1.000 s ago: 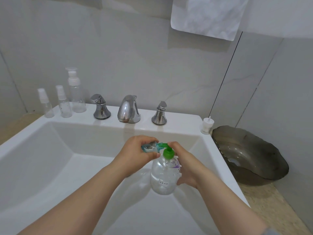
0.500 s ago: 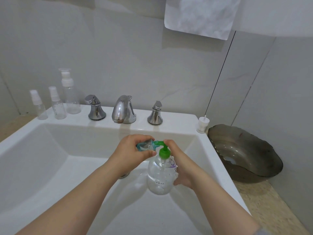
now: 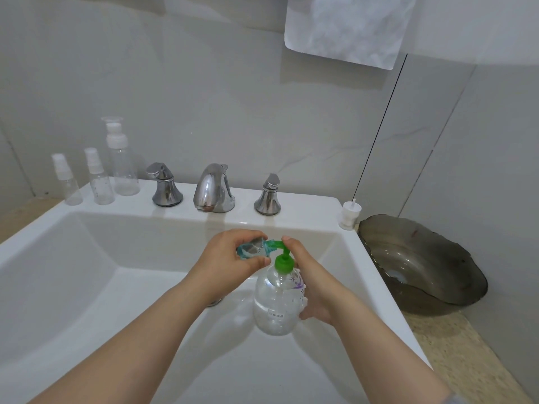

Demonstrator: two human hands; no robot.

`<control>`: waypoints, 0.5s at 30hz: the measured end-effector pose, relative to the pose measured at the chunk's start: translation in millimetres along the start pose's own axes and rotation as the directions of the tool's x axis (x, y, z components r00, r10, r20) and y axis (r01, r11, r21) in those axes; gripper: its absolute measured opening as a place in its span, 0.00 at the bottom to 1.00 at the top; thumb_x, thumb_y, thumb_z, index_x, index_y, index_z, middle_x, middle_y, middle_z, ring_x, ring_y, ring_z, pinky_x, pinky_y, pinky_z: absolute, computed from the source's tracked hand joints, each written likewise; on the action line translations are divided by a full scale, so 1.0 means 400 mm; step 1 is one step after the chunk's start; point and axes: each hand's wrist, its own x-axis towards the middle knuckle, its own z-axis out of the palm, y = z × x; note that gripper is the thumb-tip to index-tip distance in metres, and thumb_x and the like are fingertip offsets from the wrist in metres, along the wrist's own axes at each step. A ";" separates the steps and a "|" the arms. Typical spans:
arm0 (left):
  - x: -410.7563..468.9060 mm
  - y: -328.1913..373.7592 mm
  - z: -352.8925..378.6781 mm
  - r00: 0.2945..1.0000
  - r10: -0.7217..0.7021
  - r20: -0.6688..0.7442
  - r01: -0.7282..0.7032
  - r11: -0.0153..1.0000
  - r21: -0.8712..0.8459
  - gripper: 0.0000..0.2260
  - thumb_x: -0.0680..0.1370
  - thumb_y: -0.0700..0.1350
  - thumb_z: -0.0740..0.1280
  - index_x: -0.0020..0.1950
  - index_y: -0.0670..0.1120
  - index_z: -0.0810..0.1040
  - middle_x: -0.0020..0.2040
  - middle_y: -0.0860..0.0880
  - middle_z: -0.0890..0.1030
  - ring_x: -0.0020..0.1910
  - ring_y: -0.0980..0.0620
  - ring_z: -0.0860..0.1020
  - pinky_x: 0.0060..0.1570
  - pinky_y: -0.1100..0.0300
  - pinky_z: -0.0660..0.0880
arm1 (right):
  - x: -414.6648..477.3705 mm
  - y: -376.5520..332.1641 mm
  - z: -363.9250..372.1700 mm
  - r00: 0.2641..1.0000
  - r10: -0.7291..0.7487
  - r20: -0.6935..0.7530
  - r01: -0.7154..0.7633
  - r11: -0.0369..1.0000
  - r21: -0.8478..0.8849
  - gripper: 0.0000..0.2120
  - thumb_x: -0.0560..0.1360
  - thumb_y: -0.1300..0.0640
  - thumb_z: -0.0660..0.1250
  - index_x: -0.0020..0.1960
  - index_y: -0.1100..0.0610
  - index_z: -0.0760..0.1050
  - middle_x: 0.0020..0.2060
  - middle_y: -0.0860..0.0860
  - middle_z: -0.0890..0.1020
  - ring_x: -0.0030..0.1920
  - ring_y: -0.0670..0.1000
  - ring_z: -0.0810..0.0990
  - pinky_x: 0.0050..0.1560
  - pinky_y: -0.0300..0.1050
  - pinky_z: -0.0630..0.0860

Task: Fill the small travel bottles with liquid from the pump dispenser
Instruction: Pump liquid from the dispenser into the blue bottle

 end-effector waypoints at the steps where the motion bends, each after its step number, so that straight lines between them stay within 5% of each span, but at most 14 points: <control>1: 0.000 0.000 0.000 1.000 0.002 -0.002 -0.002 1.000 0.004 0.13 0.69 0.42 0.75 0.50 0.56 0.80 0.48 0.56 0.82 0.47 0.60 0.80 0.50 0.66 0.75 | 0.002 0.001 0.000 1.000 -0.002 0.003 0.002 1.000 0.005 0.39 0.56 0.23 0.64 0.61 0.42 0.76 0.63 0.51 0.77 0.62 0.56 0.75 0.63 0.60 0.68; 4: -0.002 0.001 0.000 1.000 -0.002 0.000 0.002 1.000 0.004 0.14 0.70 0.41 0.75 0.50 0.56 0.80 0.48 0.56 0.81 0.47 0.62 0.79 0.46 0.72 0.73 | 0.001 0.000 -0.001 1.000 -0.012 0.027 0.011 0.999 0.036 0.33 0.61 0.26 0.64 0.59 0.44 0.77 0.61 0.52 0.78 0.59 0.56 0.77 0.53 0.52 0.73; 7: -0.003 0.002 0.000 1.000 -0.014 0.011 0.014 1.000 -0.005 0.14 0.69 0.41 0.75 0.49 0.57 0.80 0.48 0.56 0.82 0.45 0.62 0.80 0.44 0.74 0.72 | 0.003 0.000 -0.002 1.000 -0.014 0.001 0.014 0.999 0.032 0.34 0.57 0.27 0.67 0.58 0.44 0.78 0.62 0.52 0.77 0.62 0.57 0.75 0.63 0.58 0.70; 11: -0.005 0.004 0.000 1.000 -0.009 0.030 0.008 1.000 0.024 0.14 0.69 0.41 0.75 0.46 0.59 0.79 0.46 0.55 0.82 0.44 0.62 0.79 0.44 0.74 0.72 | -0.003 -0.004 -0.007 0.998 -0.060 0.008 0.060 0.998 0.029 0.25 0.67 0.33 0.66 0.56 0.48 0.79 0.54 0.53 0.80 0.52 0.56 0.79 0.56 0.53 0.75; 15: -0.009 0.004 0.000 0.999 0.000 0.054 -0.003 0.999 0.052 0.15 0.69 0.41 0.75 0.43 0.61 0.78 0.45 0.55 0.82 0.43 0.63 0.79 0.44 0.74 0.72 | 0.001 -0.001 -0.010 0.998 -0.062 -0.015 0.062 0.998 -0.005 0.30 0.60 0.31 0.67 0.56 0.47 0.80 0.59 0.53 0.79 0.60 0.57 0.77 0.65 0.61 0.69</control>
